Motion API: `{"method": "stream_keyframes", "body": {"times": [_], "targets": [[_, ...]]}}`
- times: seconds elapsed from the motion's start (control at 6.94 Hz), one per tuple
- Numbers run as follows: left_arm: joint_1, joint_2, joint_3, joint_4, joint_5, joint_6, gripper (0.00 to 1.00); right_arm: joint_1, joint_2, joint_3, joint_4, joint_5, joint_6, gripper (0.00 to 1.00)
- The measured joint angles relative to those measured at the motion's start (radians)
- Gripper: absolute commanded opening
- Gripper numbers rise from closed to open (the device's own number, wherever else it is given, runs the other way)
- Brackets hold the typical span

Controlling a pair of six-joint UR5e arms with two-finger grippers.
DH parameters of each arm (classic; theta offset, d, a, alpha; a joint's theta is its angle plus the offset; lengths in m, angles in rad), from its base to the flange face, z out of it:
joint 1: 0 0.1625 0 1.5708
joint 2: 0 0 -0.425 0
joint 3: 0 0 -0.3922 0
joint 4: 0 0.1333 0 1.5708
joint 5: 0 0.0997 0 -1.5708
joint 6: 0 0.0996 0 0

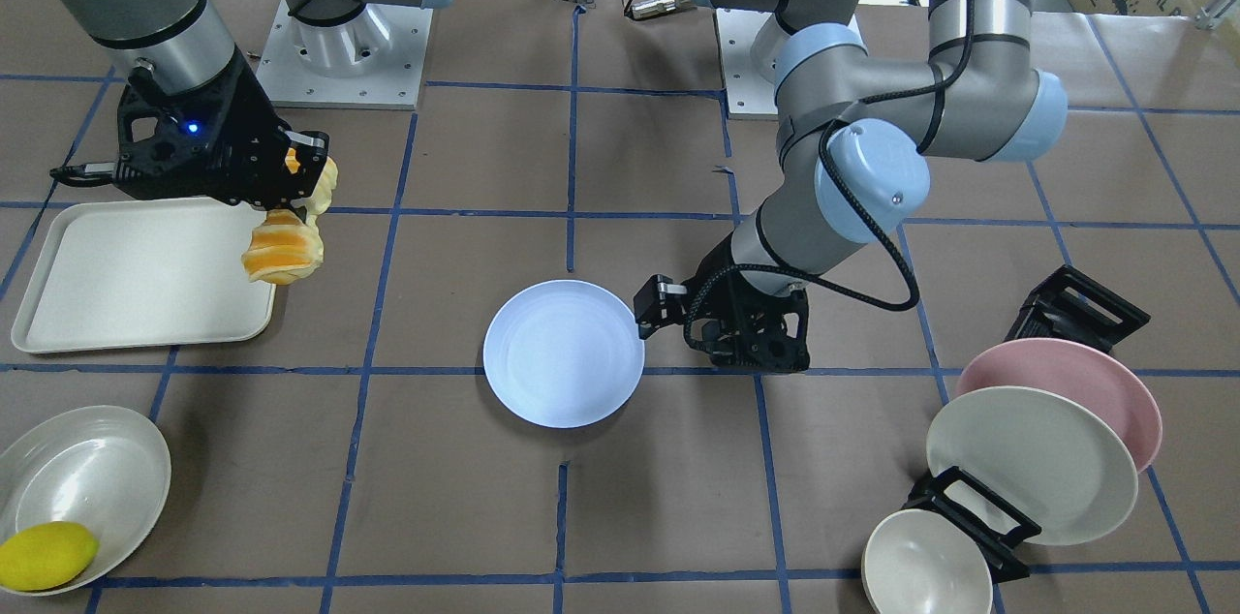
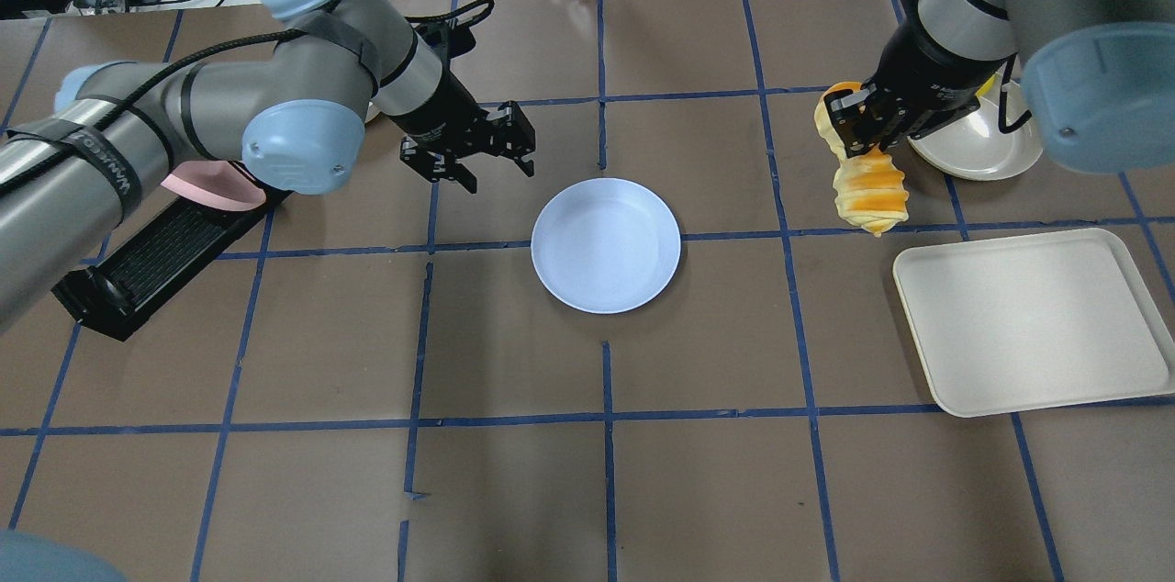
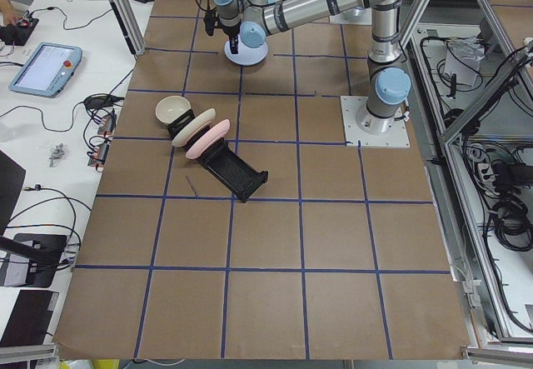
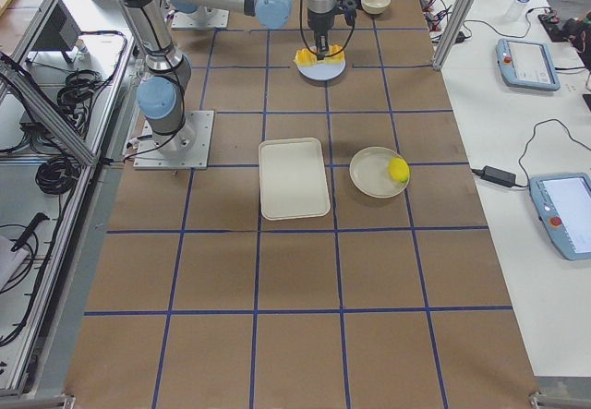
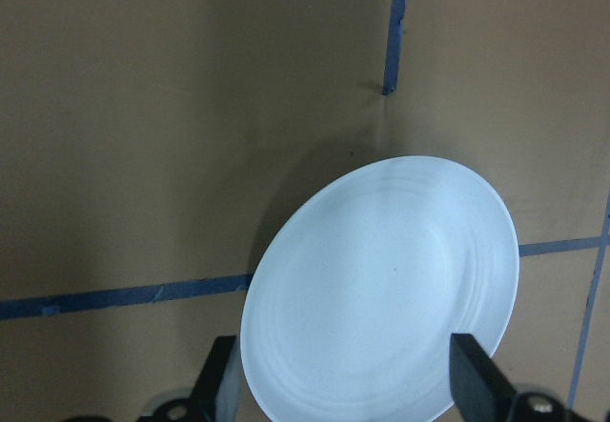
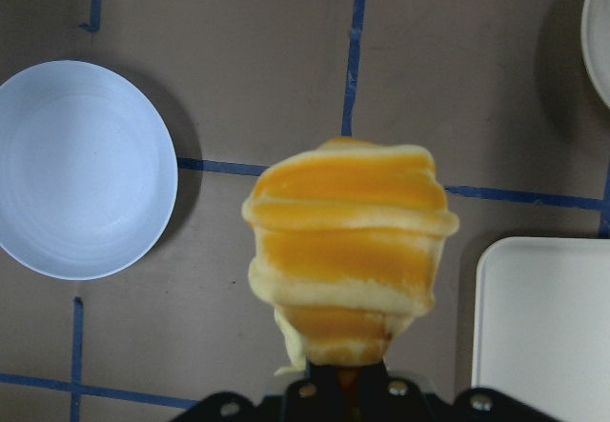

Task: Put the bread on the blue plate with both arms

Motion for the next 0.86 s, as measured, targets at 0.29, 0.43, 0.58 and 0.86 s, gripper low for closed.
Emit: {"method": "stream_keyframes", "body": {"times": [0.29, 0.43, 0.58, 0.86], "targets": [[0.046, 0.13, 0.014, -0.16, 0.121, 0.004, 0.98, 0.088, 0.059, 0.003, -0.055, 0.029, 0.065, 0.04], [0.068, 0.199, 0.025, -0.247, 0.154, 0.005, 0.98, 0.14, 0.121, 0.006, -0.146, 0.033, 0.125, 0.04], [0.077, 0.263, 0.03, -0.309, 0.2, 0.006, 0.99, 0.186, 0.192, 0.007, -0.242, 0.031, 0.189, 0.04], [0.08, 0.335, 0.044, -0.396, 0.268, 0.005, 0.99, 0.296, 0.333, 0.009, -0.421, -0.016, 0.307, 0.04]]}}
